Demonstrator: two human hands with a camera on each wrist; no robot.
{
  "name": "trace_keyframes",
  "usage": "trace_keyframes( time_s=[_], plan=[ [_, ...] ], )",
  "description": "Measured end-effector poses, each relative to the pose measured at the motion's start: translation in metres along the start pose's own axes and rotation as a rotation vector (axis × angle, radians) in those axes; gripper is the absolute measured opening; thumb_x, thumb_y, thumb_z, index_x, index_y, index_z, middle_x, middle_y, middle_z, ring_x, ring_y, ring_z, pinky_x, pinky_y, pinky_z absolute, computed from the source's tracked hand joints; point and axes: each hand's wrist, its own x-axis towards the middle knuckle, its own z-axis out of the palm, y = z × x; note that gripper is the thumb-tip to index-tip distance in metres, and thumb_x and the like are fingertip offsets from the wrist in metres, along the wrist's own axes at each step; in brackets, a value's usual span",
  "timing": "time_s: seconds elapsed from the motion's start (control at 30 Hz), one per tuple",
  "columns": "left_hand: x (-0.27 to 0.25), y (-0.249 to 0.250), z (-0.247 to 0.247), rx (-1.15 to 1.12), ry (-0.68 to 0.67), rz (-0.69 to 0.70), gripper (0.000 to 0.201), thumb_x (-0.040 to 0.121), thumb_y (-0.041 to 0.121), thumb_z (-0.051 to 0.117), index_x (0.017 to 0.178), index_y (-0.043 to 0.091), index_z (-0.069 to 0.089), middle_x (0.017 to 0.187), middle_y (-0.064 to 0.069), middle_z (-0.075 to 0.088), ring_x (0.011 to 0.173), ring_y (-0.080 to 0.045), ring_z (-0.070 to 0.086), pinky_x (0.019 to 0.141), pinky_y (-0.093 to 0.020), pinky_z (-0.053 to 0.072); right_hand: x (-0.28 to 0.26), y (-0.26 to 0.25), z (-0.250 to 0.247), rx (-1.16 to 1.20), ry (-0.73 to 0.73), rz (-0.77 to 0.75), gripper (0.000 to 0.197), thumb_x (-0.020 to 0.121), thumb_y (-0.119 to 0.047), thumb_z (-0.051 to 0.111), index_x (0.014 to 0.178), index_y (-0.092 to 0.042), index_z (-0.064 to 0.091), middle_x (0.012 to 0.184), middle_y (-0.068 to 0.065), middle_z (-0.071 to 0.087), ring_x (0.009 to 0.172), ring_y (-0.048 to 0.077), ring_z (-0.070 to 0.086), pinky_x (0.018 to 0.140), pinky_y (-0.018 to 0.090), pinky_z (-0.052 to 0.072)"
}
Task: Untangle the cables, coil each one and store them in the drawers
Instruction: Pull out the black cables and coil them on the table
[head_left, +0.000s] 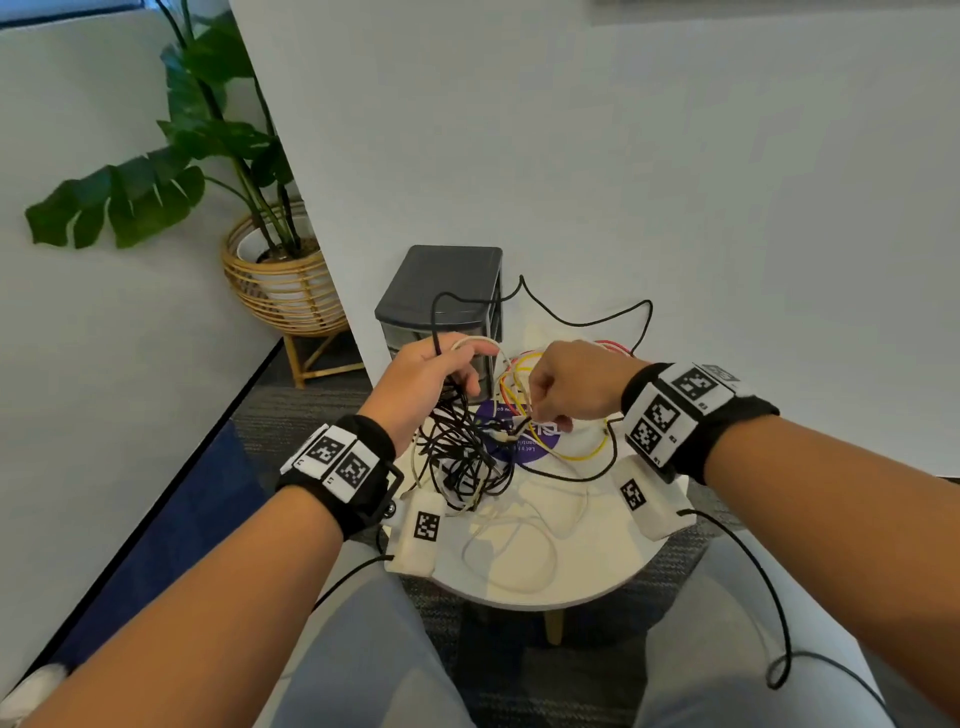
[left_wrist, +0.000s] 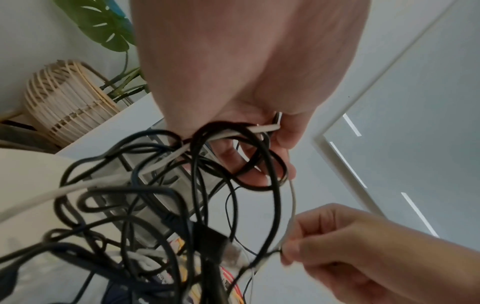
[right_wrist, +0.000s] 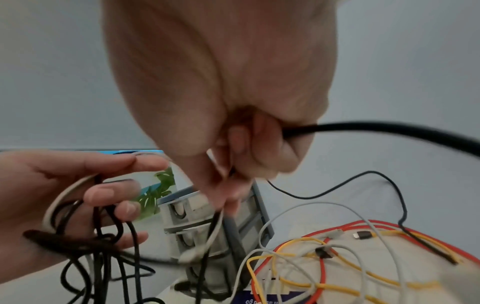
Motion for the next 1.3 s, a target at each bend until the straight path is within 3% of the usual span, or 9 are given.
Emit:
trace_keyframes(
  time_s=[0.13, 0.23, 0.37, 0.47, 0.63, 0.73, 0.87, 1.03, 1.3],
  plan=[
    [-0.003, -0.003, 0.000, 0.022, -0.002, -0.016, 0.033, 0.109, 0.030, 0.043, 0.114, 0.028, 0.076, 0.068, -0.002, 0.063, 0.083, -0.017, 0.065, 0.115, -0.047, 0.035, 0.012, 0.012, -0.001, -0.013, 0.353, 0.117, 0.018, 0.093, -0.018, 0.061, 0.078, -0.009, 0.067, 0.086, 0.010, 0.070, 0.080, 0.026, 0.066, 0.068, 0.032, 0.053],
    [-0.003, 0.000, 0.002, 0.067, -0.005, -0.027, 0.037, 0.110, 0.036, 0.040, 0.113, 0.029, 0.076, 0.064, 0.000, 0.061, 0.084, -0.013, 0.068, 0.114, -0.045, 0.037, 0.013, 0.009, -0.004, 0.337, 0.483, 0.061, 0.019, 0.094, -0.017, 0.063, 0.077, -0.012, 0.068, 0.079, 0.001, 0.065, 0.072, 0.016, 0.059, 0.064, 0.027, 0.042],
    [0.000, -0.001, 0.007, 0.172, -0.030, -0.006, 0.041, 0.110, 0.040, 0.036, 0.113, 0.031, 0.075, 0.064, 0.003, 0.063, 0.084, 0.001, 0.067, 0.110, -0.039, 0.037, 0.001, -0.007, -0.009, 0.703, 0.405, -0.053, 0.017, 0.095, -0.012, 0.064, 0.092, 0.001, 0.073, 0.053, -0.011, 0.050, 0.046, 0.001, 0.042, 0.047, 0.015, 0.033],
    [0.003, -0.005, 0.009, 0.205, -0.017, 0.014, 0.045, 0.110, 0.040, 0.036, 0.102, 0.027, 0.077, 0.064, 0.003, 0.065, 0.080, -0.002, 0.066, 0.107, -0.039, 0.039, -0.004, -0.012, -0.014, 0.654, 0.323, -0.135, 0.015, 0.096, -0.007, 0.062, 0.092, 0.003, 0.073, 0.044, -0.018, 0.050, 0.040, -0.002, 0.043, 0.042, 0.008, 0.032],
    [0.005, -0.008, 0.005, 0.131, 0.095, 0.019, 0.051, 0.112, 0.034, 0.033, 0.086, 0.010, 0.070, 0.059, -0.002, 0.060, 0.083, -0.038, 0.065, 0.089, -0.028, 0.046, -0.004, -0.008, -0.014, 0.348, 0.017, -0.157, 0.016, 0.091, -0.015, 0.071, 0.077, -0.022, 0.077, 0.073, -0.003, 0.072, 0.069, 0.009, 0.054, 0.071, 0.029, 0.047],
    [0.005, -0.011, 0.000, 0.085, 0.139, 0.003, 0.050, 0.112, 0.032, 0.033, 0.096, 0.001, 0.069, 0.058, -0.004, 0.056, 0.073, -0.030, 0.063, 0.071, -0.008, 0.045, -0.012, -0.008, -0.013, 0.031, -0.142, -0.095, 0.016, 0.089, -0.017, 0.070, 0.075, -0.023, 0.075, 0.076, -0.010, 0.070, 0.077, 0.010, 0.059, 0.076, 0.030, 0.048],
    [0.002, -0.012, -0.004, 0.070, 0.141, 0.009, 0.046, 0.111, 0.034, 0.033, 0.106, 0.010, 0.072, 0.062, -0.006, 0.054, 0.073, -0.024, 0.063, 0.068, -0.009, 0.047, -0.016, 0.000, -0.029, -0.212, -0.127, 0.067, 0.011, 0.080, -0.023, 0.076, 0.082, -0.012, 0.076, 0.096, 0.006, 0.073, 0.096, 0.027, 0.064, 0.089, 0.039, 0.053],
    [0.003, -0.013, -0.003, 0.072, 0.166, -0.004, 0.045, 0.111, 0.038, 0.032, 0.107, 0.022, 0.074, 0.060, 0.000, 0.054, 0.072, -0.019, 0.063, 0.086, -0.028, 0.047, -0.030, 0.005, -0.059, -0.194, -0.004, 0.233, 0.010, 0.077, -0.014, 0.068, 0.068, -0.010, 0.071, 0.074, 0.003, 0.058, 0.068, 0.021, 0.049, 0.058, 0.030, 0.037],
    [0.006, -0.019, -0.005, 0.142, 0.213, -0.065, 0.045, 0.111, 0.041, 0.032, 0.108, 0.023, 0.073, 0.064, -0.001, 0.053, 0.067, -0.018, 0.065, 0.082, -0.033, 0.051, -0.049, 0.028, -0.092, 0.187, 0.098, 0.215, 0.023, 0.078, -0.009, 0.057, 0.055, -0.008, 0.055, 0.054, 0.003, 0.035, 0.052, 0.019, 0.025, 0.048, 0.027, 0.020]
  ],
)
